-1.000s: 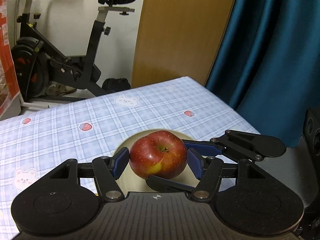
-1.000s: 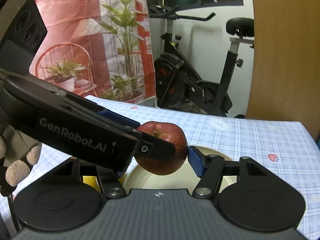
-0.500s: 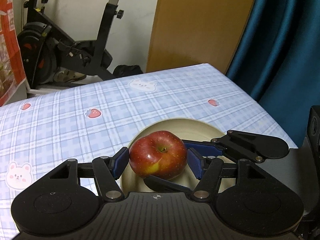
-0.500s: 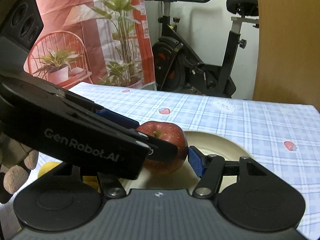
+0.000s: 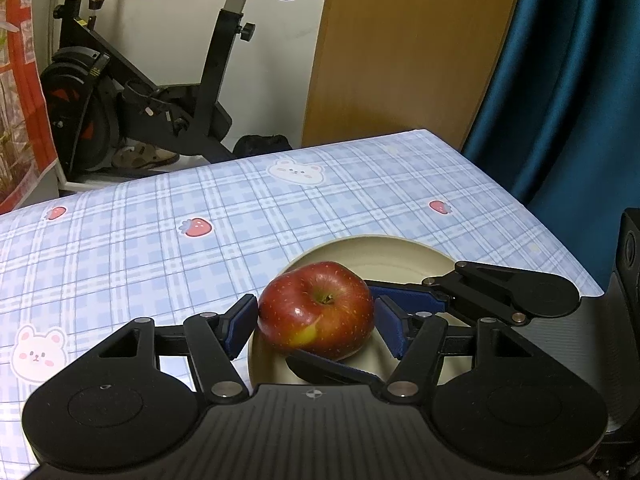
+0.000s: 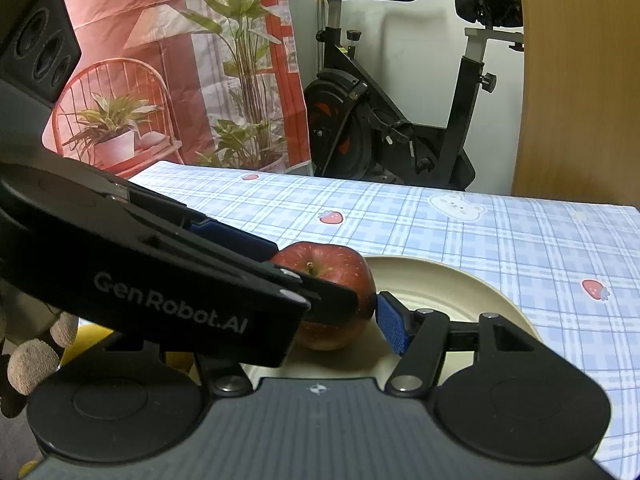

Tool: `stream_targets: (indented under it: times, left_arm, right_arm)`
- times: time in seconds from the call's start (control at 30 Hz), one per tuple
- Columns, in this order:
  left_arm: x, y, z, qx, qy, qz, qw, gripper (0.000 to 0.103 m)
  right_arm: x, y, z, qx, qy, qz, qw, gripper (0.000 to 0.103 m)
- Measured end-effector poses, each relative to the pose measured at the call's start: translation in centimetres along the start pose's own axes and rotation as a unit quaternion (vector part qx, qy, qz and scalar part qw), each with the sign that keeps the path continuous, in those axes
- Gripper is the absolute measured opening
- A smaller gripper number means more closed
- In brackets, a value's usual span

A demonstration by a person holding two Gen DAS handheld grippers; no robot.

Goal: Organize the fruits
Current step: 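Open the left gripper to release the apple onto the plate, then withdraw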

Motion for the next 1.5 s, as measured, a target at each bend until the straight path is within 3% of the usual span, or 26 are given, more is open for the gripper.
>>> stream_targets:
  times: [0.2,0.43,0.53,0.77,0.83,0.9,0.97,1.07,1.3,1.5]
  left_arm:
    - [-0.2,0.5,-0.1,-0.007,-0.013,0.013,0.9998,0.070]
    - [-0.3,2.3,0.0,-0.025,-0.015,0.033,0.9990,0.074]
    - [-0.5,3.7,-0.3,-0.037,-0.006,0.038,0.9986,0.075]
    - [-0.5,8.5,-1.5,-0.080,0.018,0.063,0.9947,0.076]
    - [-0.5,10.0,-2.0,-0.091,0.023,0.076,0.9926,0.076]
    - [-0.6,11.5,-2.6,-0.099,0.021,0.100,0.9899,0.076]
    - [-0.8,12.8,-3.0,-0.105,0.025,0.125,0.9862,0.077]
    - [-0.5,14.9,-3.5,-0.120,0.044,0.144,0.9812,0.086]
    - [-0.6,17.1,-5.4,-0.108,0.062,0.174,0.9769,0.087]
    - [-0.7,18.5,-7.3,-0.117,0.067,0.182,0.9740,0.084]
  right_arm:
    - [-0.1,0.1,-0.1,0.002,-0.003,0.004,1.000,0.065]
    - [0.0,1.2,0.1,0.001,-0.008,-0.003,1.000,0.078]
    - [-0.1,2.0,0.0,0.005,-0.018,-0.006,1.000,0.084]
    - [-0.4,5.6,-1.1,-0.003,-0.055,0.005,0.998,0.084]
    - [-0.2,6.8,-1.4,-0.013,-0.060,0.000,0.998,0.086]
    - [-0.1,8.0,-1.7,-0.023,-0.074,-0.002,0.997,0.095]
    - [0.0,9.1,-1.9,-0.036,-0.094,-0.008,0.995,0.098]
    - [0.4,10.9,-2.4,-0.072,-0.120,-0.002,0.990,0.103]
    - [1.6,14.0,-2.8,-0.141,-0.144,0.016,0.979,0.103]
    - [2.2,13.7,-3.8,-0.106,-0.166,0.029,0.980,0.103]
Point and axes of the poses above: each gripper's, at about its wrist camera, not at the fingertips, and y roughly against the way its jaws point, x to its left, z to its top, the point moved 3 cm from there along -y, roughly the way its jaws point, and after that the axes turned 6 degrees about -y, right-handed, at the moved point
